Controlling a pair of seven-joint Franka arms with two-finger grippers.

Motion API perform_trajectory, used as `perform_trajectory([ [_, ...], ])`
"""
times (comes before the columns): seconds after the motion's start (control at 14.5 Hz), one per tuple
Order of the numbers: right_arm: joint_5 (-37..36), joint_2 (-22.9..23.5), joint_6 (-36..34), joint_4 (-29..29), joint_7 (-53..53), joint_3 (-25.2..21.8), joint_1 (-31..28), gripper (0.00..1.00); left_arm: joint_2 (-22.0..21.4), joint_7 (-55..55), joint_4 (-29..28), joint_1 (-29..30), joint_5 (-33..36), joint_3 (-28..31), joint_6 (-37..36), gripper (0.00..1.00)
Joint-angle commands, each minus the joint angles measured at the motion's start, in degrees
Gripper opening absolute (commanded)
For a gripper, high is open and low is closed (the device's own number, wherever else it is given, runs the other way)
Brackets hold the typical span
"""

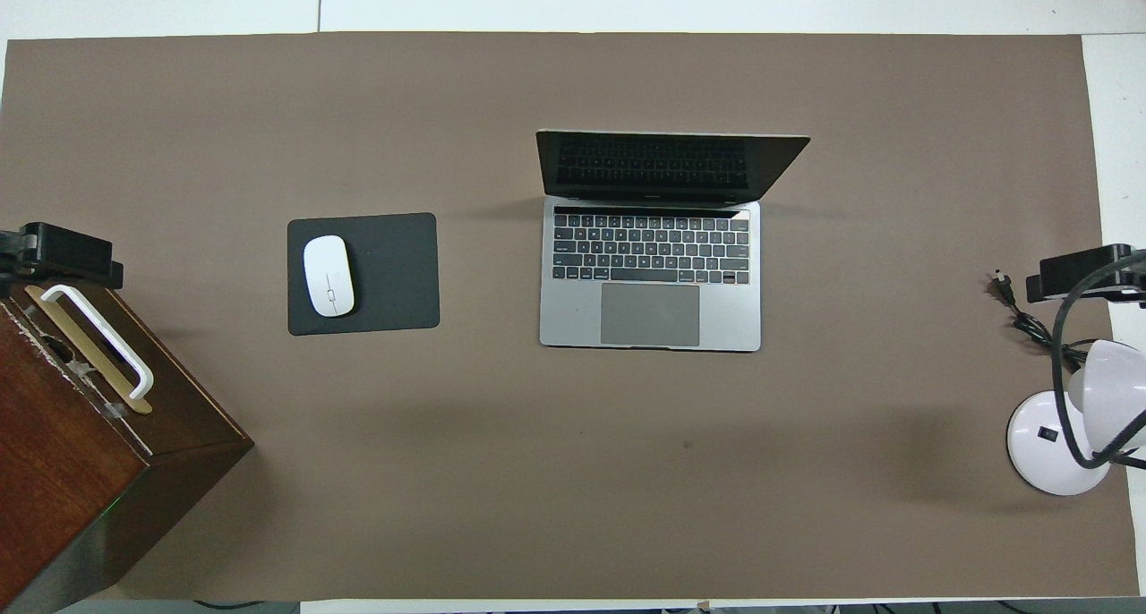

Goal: Close laptop with both arms

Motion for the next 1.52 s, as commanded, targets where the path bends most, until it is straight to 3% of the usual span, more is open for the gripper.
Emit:
perform_trajectory([
  [0.0, -1.03, -0.52, -1.61, 0.23, -0.96, 0.13, 0.00, 1.00, -1.77, -0.21, -1.87, -0.59, -0.39, 0.30, -0.27, 1.00],
  [0.76, -0.85, -0.61, -0.65, 0.23, -0.96, 1.63, 0.09, 1.00, -1.77, 0.14, -1.87, -0.07, -0.39, 0.39, -0.45, 1.00],
  [0.83, -0.85, -0.61, -0.82, 0.14, -0.96, 1.63, 0.09, 0.96, -1.77, 0.23, -1.79, 0.02, -0.39, 0.39, -0.63, 1.00],
  [0.97, -0.33, -0.61, -0.91, 0.14, -0.88, 1.63, 0.09, 0.80, -1.77, 0.32, -1.87, -0.24, -0.39, 0.39, -0.72, 1.00],
  [1.24, 0.03, -0.52, -0.12, 0.14, -0.96, 1.63, 0.09, 0.25, -1.69, 0.23, -1.79, -0.33, -0.39, 0.30, 0.16, 1.00],
  [1.45, 1.77, -0.26, 2.24, 0.14, -1.05, 1.63, 0.18, 0.00, -1.69, 0.23, -1.78, -0.51, -0.31, 0.30, -0.10, 1.00],
])
